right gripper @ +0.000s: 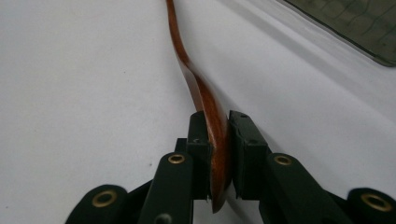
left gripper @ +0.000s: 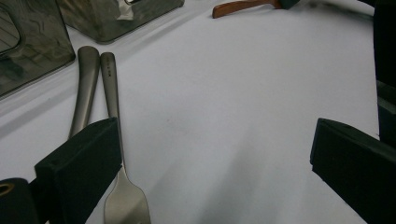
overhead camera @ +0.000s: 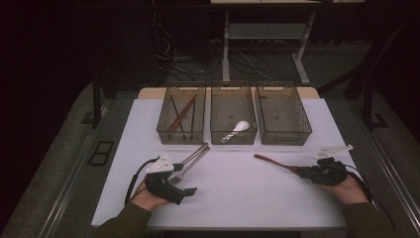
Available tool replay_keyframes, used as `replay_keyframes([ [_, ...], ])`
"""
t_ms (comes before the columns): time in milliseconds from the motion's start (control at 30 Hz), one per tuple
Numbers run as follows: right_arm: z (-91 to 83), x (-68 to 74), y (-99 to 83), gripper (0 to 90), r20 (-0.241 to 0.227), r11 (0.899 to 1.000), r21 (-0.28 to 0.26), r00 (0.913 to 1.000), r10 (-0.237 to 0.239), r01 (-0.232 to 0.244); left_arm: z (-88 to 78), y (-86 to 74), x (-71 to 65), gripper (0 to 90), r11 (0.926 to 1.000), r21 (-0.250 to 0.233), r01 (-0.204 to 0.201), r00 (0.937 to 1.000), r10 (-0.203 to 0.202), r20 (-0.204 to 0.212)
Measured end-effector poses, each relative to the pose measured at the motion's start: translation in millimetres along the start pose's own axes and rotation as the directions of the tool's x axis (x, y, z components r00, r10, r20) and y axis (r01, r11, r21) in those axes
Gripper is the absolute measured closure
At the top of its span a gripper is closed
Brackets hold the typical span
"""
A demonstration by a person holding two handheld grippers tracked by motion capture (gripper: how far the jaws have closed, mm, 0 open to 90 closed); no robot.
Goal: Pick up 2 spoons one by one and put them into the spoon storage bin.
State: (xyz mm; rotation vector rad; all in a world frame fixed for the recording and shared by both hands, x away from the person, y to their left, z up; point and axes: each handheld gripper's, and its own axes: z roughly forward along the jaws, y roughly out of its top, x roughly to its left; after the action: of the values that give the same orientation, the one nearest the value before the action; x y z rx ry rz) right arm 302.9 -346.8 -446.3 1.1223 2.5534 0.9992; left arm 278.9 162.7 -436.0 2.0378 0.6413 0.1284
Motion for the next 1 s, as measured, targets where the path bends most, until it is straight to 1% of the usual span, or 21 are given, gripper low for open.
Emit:
replay_keyframes([
  [167, -0.8, 0.6, 0.5, 79.1, -0.003, 1.000, 0.002, 1.0000, 0.008, -0.008, -0.4, 0.0, -0.4, 1.4, 1.0000, 0.000, -0.003, 1.0000, 0.003, 0.002],
  [200, -1.3, 0.0, 0.5, 79.2, -0.006, 1.000, -0.006, 1.0000, 0.001, -0.001, -0.4, 0.0, -0.4, 1.4, 1.0000, -0.001, -0.003, 1.0000, 0.003, 0.003],
  [300, -4.5, -0.1, 1.5, 79.3, -0.011, 0.999, -0.028, 0.9998, 0.018, -0.018, -0.4, 0.0, -0.3, 1.4, 1.0000, -0.002, -0.004, 1.0000, 0.004, 0.004],
  [333, -5.3, -0.7, 1.7, 79.3, -0.015, 0.999, -0.036, 0.9998, 0.014, -0.015, -0.4, 0.1, -0.3, 1.4, 1.0000, -0.002, -0.004, 1.0000, 0.004, 0.004],
  [367, -6.2, -0.7, 1.8, 79.3, -0.019, 0.999, -0.043, 0.9996, 0.022, -0.023, -0.4, 0.0, -0.4, 1.4, 1.0000, -0.002, -0.004, 1.0000, 0.004, 0.004],
  [433, -7.3, -1.5, 2.0, 79.3, -0.022, 0.998, -0.055, 0.9995, 0.021, -0.022, -0.5, 0.1, -0.2, 1.4, 1.0000, -0.005, -0.005, 1.0000, 0.005, 0.005],
  [500, -8.7, -1.8, 2.3, 79.3, -0.027, 0.997, -0.067, 0.9992, 0.030, -0.032, -0.6, 0.2, -0.2, 1.4, 1.0000, -0.005, -0.004, 1.0000, 0.004, 0.005],
  [667, -12.8, -2.4, 3.9, 79.3, -0.031, 0.995, -0.094, 0.9990, 0.033, -0.035, -0.3, 0.1, -0.1, 1.4, 1.0000, -0.006, -0.003, 1.0000, 0.003, 0.008],
  [800, -17.2, -1.9, 6.7, 79.3, -0.036, 0.991, -0.120, 0.9982, 0.047, -0.052, -0.4, 0.2, -0.1, 1.4, 1.0000, -0.007, -0.006, 0.9999, 0.006, 0.010],
  [1000, -23.7, 0.6, 14.2, 79.3, -0.038, 0.987, -0.155, 0.9981, 0.048, -0.053, -0.4, 0.3, -0.4, 1.4, 0.9999, -0.009, -0.005, 0.9999, 0.005, 0.010],
])
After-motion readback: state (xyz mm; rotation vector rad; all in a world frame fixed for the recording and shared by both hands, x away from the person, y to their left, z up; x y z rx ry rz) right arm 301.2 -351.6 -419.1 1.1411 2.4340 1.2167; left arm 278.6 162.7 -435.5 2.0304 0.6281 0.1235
